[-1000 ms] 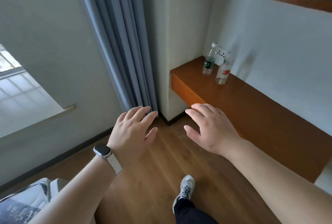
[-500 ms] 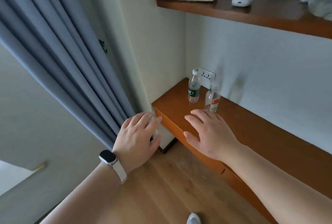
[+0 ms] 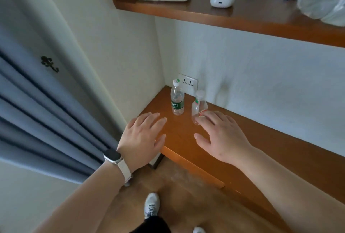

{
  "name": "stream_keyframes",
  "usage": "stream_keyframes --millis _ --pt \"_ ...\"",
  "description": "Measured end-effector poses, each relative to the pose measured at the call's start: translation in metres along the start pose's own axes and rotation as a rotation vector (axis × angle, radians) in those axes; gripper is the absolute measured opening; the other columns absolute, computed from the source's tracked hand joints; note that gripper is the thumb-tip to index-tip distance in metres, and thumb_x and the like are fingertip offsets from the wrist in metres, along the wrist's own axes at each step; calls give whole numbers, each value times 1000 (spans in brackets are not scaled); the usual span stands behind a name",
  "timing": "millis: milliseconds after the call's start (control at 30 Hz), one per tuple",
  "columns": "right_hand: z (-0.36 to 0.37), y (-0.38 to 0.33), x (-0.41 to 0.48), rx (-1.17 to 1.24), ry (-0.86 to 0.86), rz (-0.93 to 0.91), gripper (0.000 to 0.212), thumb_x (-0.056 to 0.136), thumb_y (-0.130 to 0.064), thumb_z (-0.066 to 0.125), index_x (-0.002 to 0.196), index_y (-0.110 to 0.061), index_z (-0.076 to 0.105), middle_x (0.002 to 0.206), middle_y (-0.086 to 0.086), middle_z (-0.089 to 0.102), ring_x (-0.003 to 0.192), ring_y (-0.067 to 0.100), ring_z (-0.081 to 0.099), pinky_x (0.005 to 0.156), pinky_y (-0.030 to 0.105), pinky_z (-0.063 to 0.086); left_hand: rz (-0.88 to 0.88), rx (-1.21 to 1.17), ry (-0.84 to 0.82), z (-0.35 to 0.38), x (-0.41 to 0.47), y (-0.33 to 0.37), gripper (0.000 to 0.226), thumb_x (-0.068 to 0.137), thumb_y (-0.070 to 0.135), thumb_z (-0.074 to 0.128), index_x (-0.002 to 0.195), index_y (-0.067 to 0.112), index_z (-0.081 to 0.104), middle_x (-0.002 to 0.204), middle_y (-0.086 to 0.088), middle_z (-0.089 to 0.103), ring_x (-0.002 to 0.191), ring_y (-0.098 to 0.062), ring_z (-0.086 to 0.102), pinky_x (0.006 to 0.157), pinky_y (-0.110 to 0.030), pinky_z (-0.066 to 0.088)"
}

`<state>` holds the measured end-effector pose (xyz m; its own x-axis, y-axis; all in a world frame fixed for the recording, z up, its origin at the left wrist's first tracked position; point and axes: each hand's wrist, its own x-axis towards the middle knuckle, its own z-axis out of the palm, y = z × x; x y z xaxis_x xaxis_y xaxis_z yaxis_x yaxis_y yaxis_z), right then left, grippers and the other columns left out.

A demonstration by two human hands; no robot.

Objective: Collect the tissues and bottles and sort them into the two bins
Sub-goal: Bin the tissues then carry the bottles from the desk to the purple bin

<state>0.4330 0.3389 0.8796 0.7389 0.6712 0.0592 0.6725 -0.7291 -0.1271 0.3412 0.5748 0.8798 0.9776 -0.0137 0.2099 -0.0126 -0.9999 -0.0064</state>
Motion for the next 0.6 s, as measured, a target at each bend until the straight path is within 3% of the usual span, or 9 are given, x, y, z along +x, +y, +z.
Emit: stream_keyframes --millis 267,467,600 --pt "13 -12 61 -60 -21 239 52 95 -56 32 137 -28 42 145 -5 41 132 18 40 109 38 31 220 -80 31 45 89 -73 43 86 38 63 125 20 60 128 -5 62 119 -27 57 93 -48 48" --pt "28 -27 112 -84 -14 438 49 94 -51 35 135 -26 46 140 -4 48 128 17 43 105 36 34 340 -151 -17 71 150 -128 44 89 38 61 129 21 58 132 -5 59 123 -29 54 98 -49 44" --pt "34 -42 126 -69 -17 592 56 92 -54 33 138 -24 44 144 -1 45 133 20 40 107 39 34 380 -241 -102 88 172 -141 45 95 43 51 137 25 50 142 1 51 133 -22 43 107 -41 36"
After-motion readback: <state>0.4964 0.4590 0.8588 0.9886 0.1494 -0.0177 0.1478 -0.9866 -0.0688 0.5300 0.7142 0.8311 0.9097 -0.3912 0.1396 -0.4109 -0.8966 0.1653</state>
